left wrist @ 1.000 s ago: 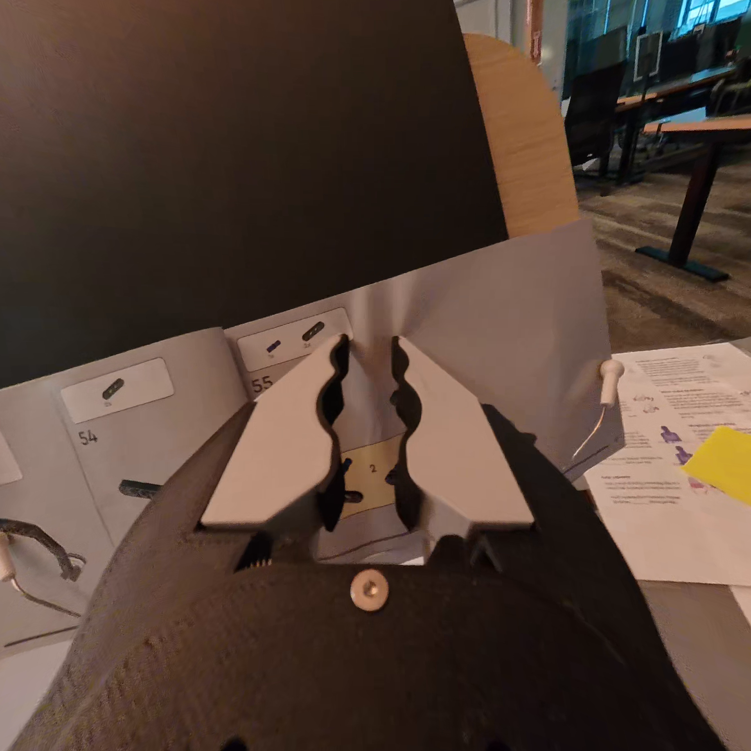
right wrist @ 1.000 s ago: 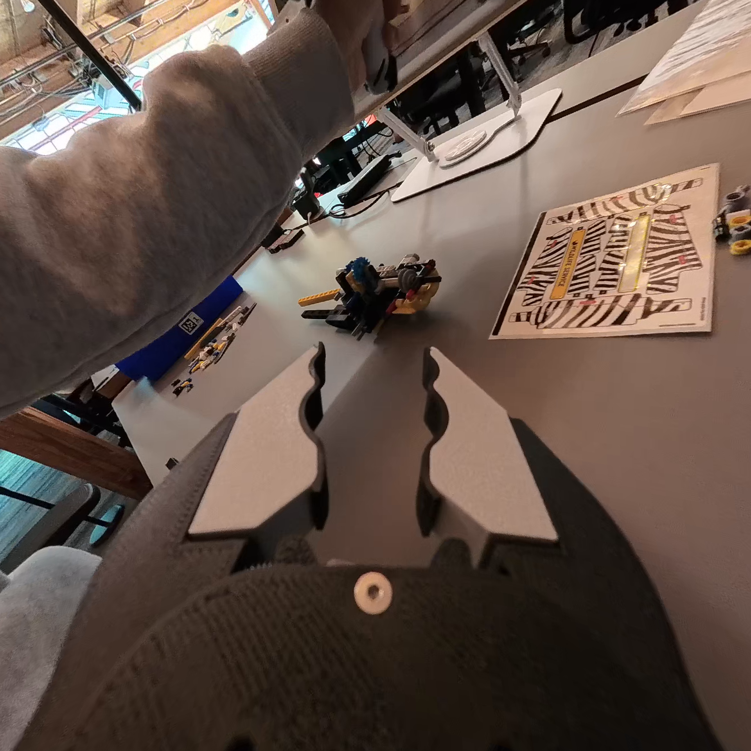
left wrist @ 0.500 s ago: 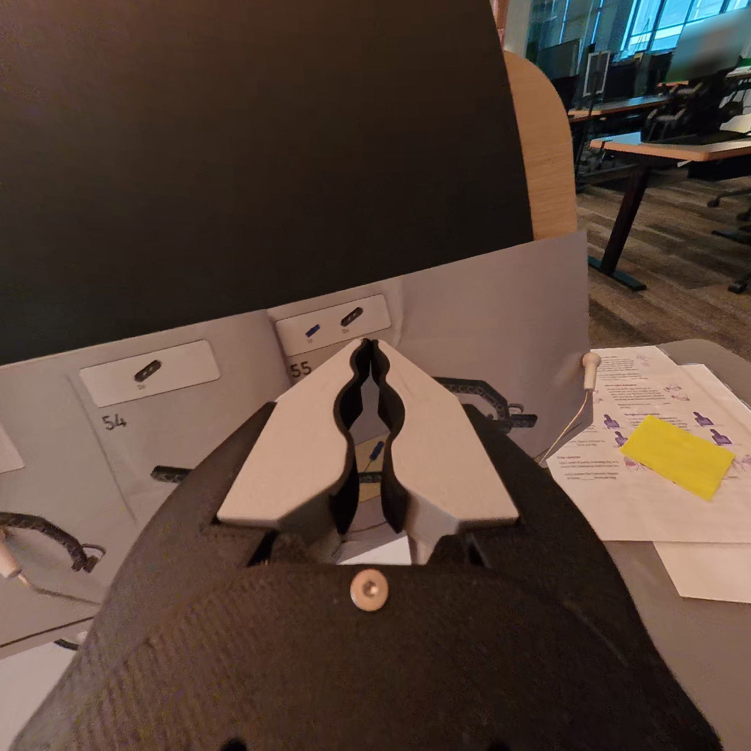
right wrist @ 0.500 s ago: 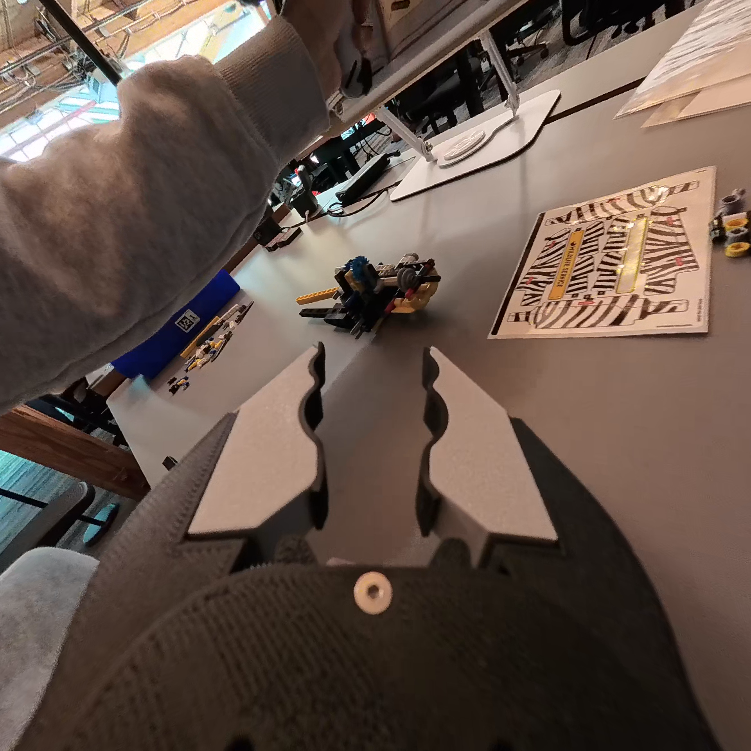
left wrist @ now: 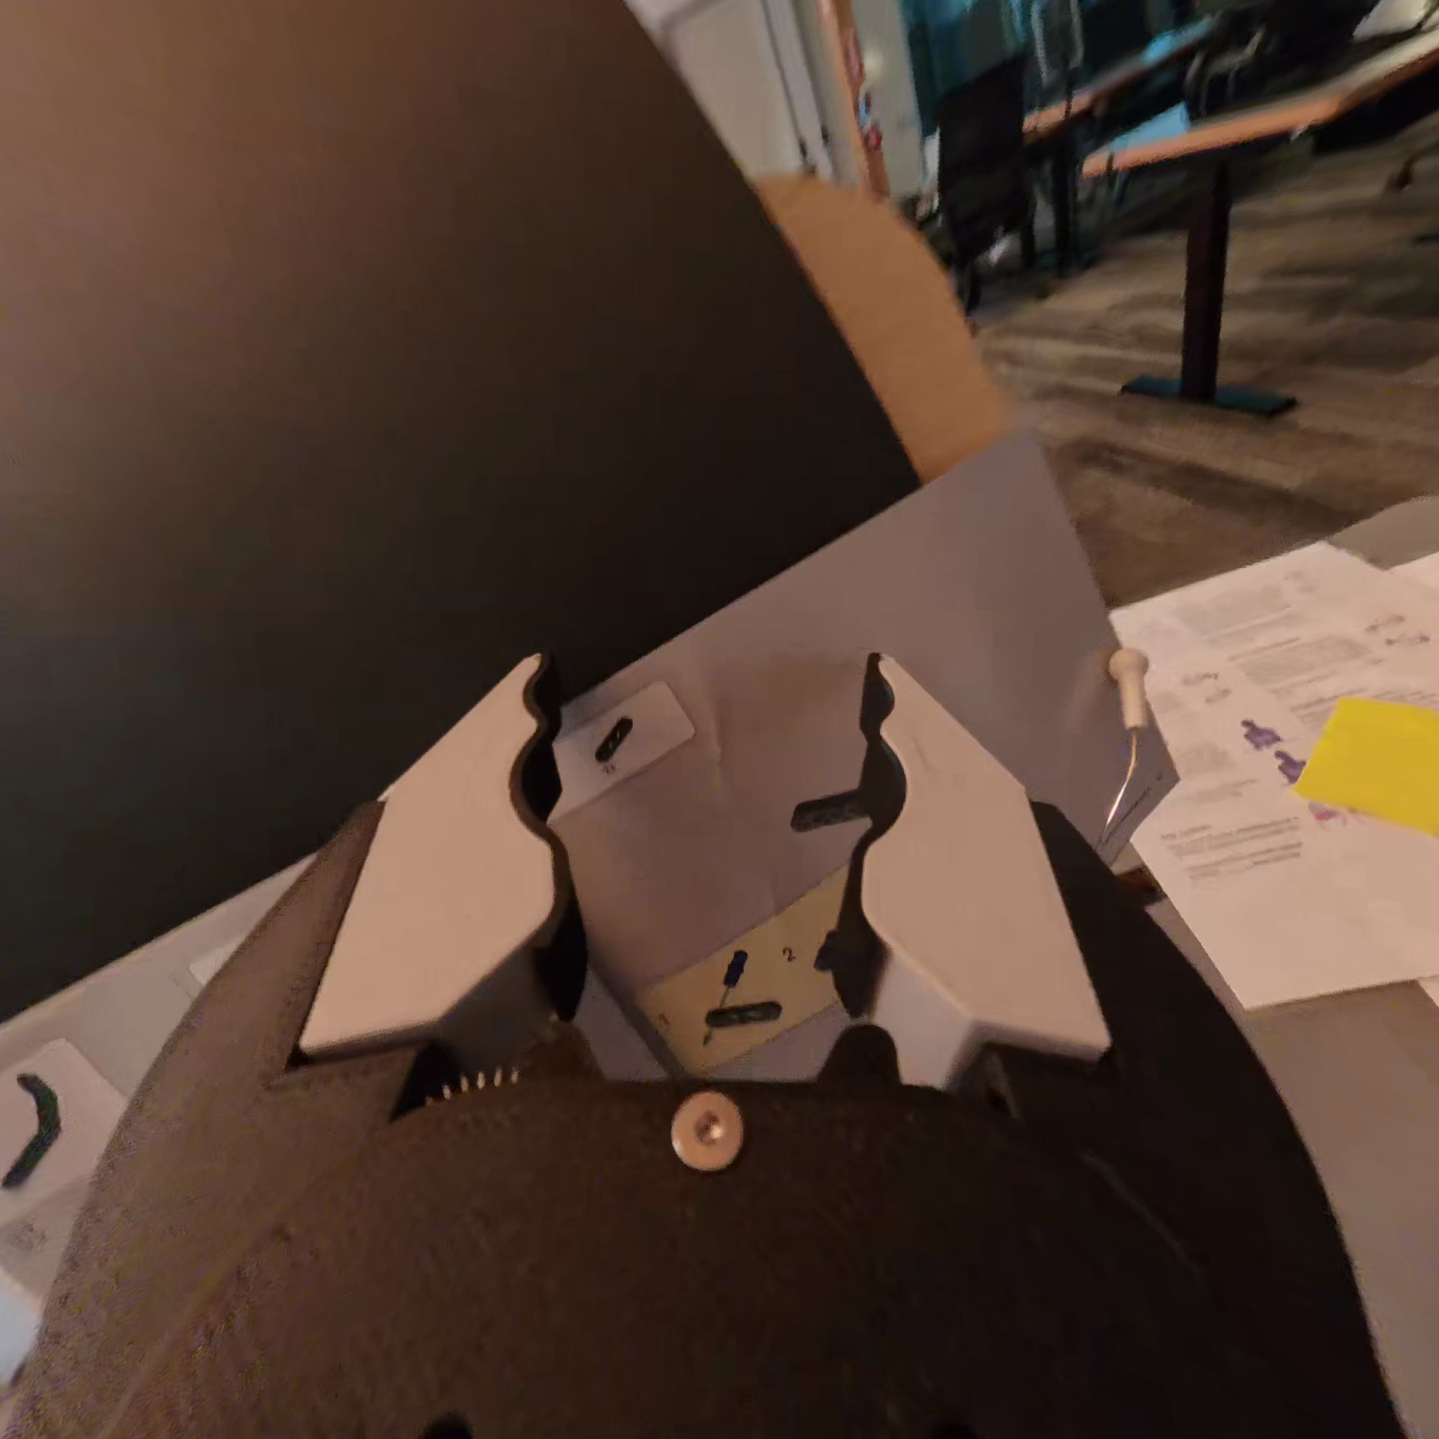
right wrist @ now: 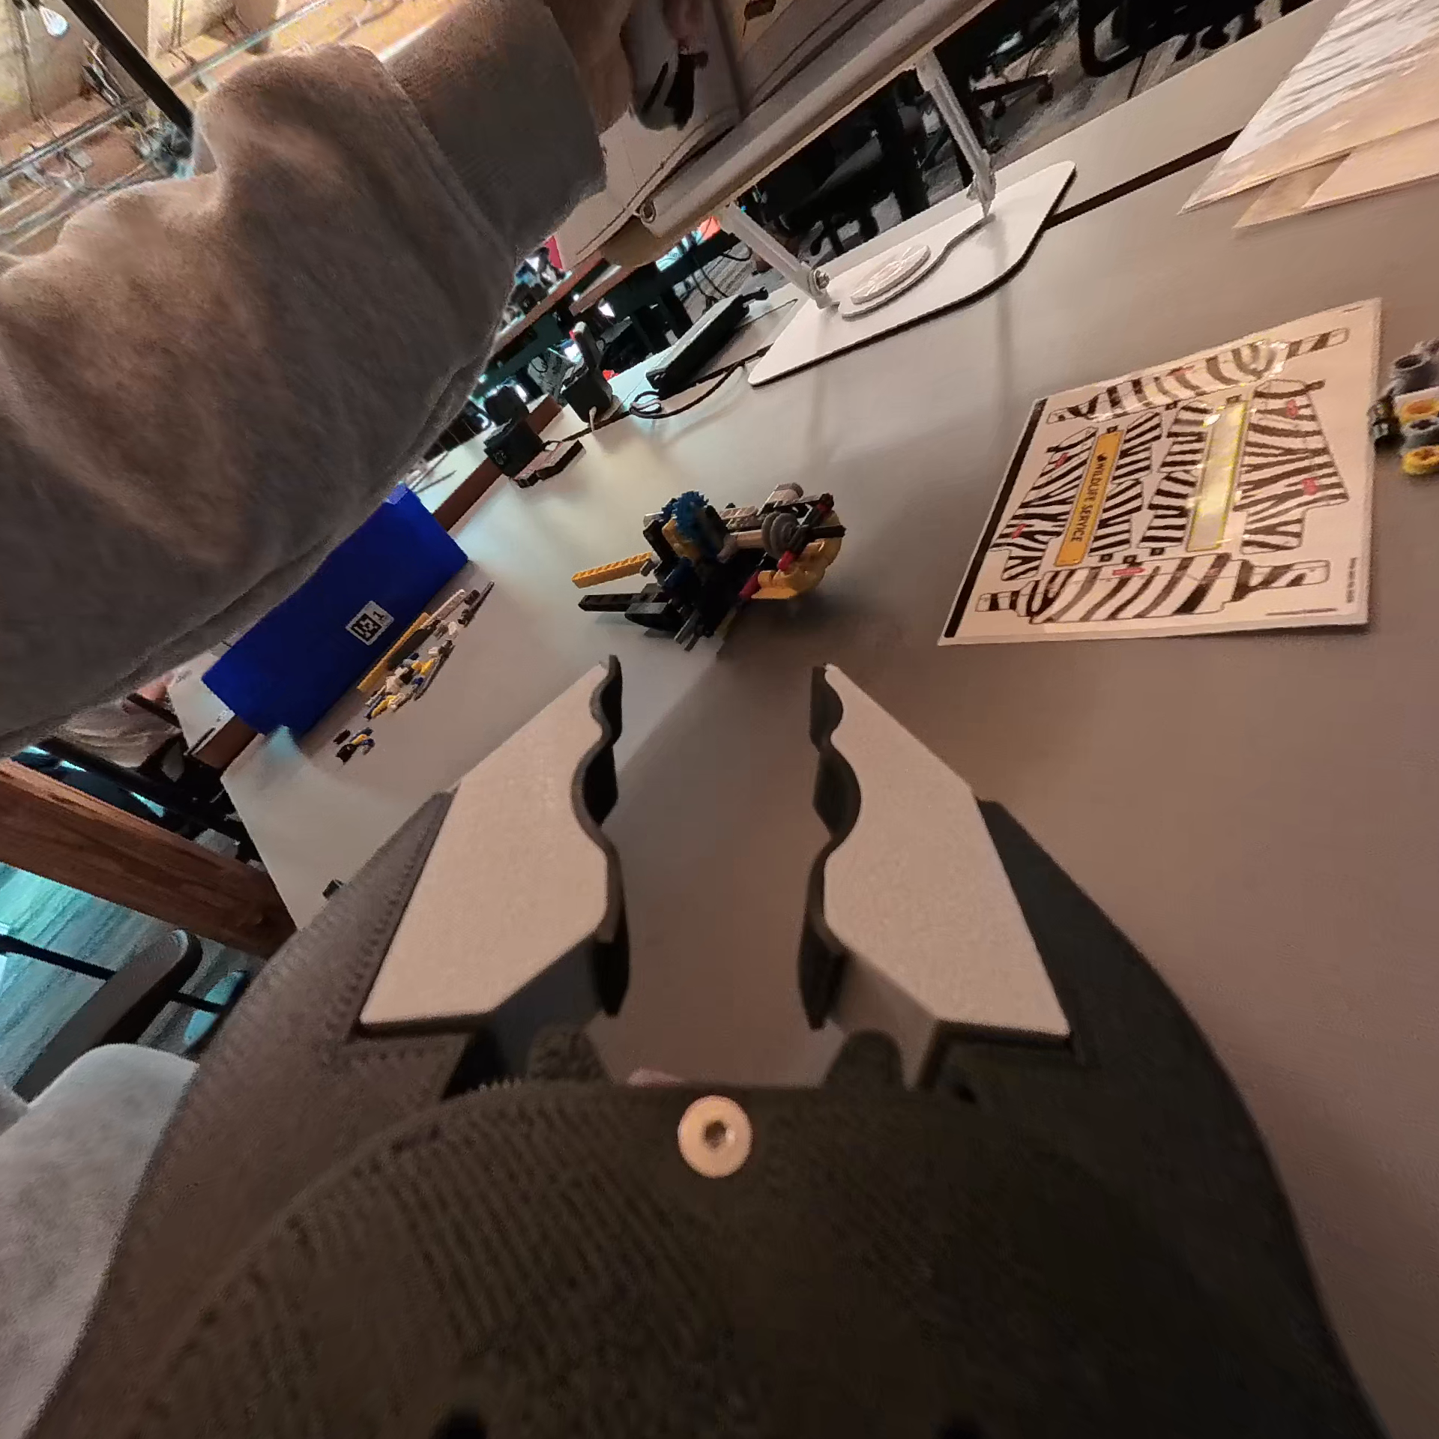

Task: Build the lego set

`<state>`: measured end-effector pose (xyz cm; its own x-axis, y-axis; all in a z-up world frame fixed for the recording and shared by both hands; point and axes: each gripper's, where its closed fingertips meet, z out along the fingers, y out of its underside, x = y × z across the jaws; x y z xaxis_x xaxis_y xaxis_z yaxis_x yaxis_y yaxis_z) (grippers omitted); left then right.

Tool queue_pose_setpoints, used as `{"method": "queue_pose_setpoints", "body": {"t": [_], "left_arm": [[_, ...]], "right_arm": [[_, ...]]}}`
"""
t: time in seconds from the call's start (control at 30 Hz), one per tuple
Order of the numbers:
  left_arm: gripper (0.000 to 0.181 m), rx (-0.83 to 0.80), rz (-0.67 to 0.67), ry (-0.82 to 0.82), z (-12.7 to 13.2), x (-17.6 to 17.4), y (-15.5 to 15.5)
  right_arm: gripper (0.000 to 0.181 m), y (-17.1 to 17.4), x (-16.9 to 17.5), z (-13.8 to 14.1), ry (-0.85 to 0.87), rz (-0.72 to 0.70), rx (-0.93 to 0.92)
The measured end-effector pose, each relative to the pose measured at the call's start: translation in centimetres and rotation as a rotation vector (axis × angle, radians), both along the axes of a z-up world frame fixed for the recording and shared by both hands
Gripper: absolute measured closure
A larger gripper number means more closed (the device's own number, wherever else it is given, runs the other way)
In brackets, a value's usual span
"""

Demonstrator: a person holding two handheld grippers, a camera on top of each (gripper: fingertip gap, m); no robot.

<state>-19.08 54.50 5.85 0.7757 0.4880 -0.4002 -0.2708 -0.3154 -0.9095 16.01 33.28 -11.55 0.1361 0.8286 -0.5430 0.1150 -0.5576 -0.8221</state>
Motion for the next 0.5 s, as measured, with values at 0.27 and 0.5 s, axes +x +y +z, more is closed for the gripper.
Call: {"method": "queue_pose_setpoints", "body": {"t": [0.27, 0.5], "left_arm": [[0.097, -0.044, 0.087, 0.027, -1.3, -1.0, 0.2], [0.135, -0.017, 0.140, 0.021, -0.7, -2.2, -0.4]], "right_arm": [[0.133, -0.2, -0.1, 0.0, 0.003, 0.015, -0.011], [0.132, -0.2, 0.0, 0.0, 0.013, 0.018, -0.021]]}}
